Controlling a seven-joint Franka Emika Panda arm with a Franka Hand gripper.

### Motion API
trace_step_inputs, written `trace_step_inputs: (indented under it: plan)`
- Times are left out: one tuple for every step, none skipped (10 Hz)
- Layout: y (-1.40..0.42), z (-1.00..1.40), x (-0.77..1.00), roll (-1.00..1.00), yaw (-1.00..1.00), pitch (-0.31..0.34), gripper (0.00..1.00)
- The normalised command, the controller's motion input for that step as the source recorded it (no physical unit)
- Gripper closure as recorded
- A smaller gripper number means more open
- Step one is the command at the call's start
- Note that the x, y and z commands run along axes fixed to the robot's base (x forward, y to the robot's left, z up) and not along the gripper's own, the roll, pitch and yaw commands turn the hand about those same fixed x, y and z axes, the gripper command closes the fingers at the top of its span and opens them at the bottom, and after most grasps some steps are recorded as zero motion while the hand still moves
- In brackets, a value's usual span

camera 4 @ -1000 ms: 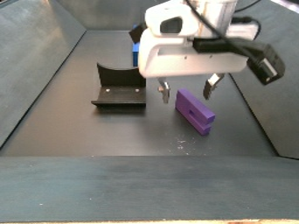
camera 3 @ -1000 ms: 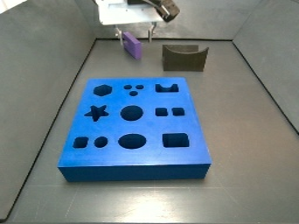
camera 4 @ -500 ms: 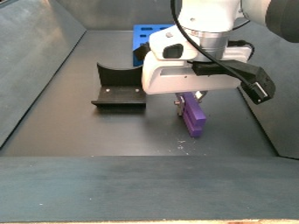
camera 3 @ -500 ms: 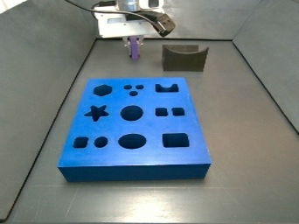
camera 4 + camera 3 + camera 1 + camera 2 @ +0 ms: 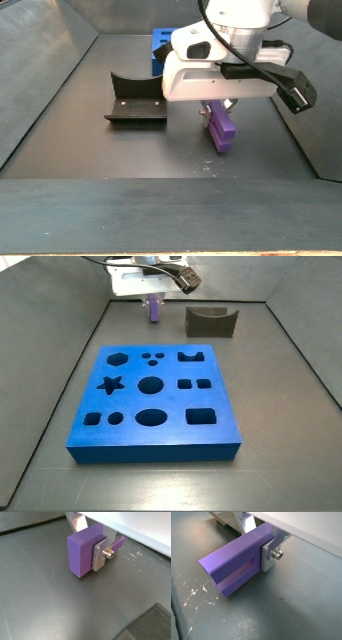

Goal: Pick up the double-square object. Move up. Place the double-square object on the fixture. Regrasp the double-square object. Rotate the double-square object. Move to above the board. Insert the double-square object.
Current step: Pick up the double-square object, then move up.

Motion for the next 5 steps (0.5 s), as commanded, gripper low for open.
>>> trace_step_inputs:
  plan:
    - [0.0,0.0,0.0,0.0,0.0,0.0,1.0]
    - [0.0,0.0,0.0,0.0,0.0,0.0,1.0]
    - [0.0,0.0,0.0,0.0,0.0,0.0,1.0]
    - [0.0,0.97,0.0,0.0,0.0,0.0,1.0]
    - [-0.05,0.93,-0.04,0.0,-0.03,0.0,1.0]
